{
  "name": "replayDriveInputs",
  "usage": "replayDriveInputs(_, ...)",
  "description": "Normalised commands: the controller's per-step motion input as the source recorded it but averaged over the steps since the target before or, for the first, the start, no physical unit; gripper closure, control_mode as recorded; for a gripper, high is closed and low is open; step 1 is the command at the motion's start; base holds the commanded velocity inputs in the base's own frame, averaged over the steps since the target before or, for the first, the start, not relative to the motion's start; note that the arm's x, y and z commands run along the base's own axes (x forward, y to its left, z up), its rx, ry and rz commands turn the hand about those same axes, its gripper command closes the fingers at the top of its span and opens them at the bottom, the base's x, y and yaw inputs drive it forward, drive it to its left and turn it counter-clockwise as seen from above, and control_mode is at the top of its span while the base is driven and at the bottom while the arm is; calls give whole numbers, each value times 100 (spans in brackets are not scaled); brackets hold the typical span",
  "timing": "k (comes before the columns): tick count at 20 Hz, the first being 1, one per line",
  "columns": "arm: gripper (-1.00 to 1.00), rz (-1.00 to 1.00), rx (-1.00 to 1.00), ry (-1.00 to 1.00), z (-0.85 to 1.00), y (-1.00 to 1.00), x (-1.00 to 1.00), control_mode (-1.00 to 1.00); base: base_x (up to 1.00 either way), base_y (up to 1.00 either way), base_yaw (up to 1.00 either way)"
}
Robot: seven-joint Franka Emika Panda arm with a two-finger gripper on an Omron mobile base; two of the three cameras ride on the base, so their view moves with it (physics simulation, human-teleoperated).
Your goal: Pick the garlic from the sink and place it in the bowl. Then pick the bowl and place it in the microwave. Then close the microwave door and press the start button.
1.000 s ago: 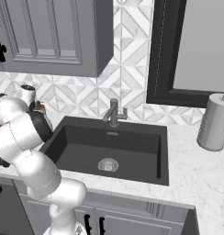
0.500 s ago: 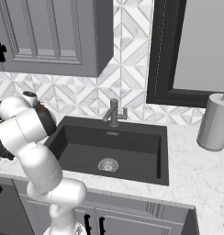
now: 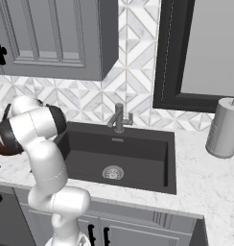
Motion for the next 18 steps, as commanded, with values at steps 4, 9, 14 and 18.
replayDriveInputs(4,-100,0,0,3,-25,21,24,-100,0,0,0)
replayDriveInputs(9,100,0,-3,1,-25,48,0,-100,0,0,0)
replayDriveInputs(14,100,0,0,-5,-15,5,-11,-100,0,0,0)
replayDriveInputs(18,100,0,5,-18,-3,-6,-45,-100,0,0,0)
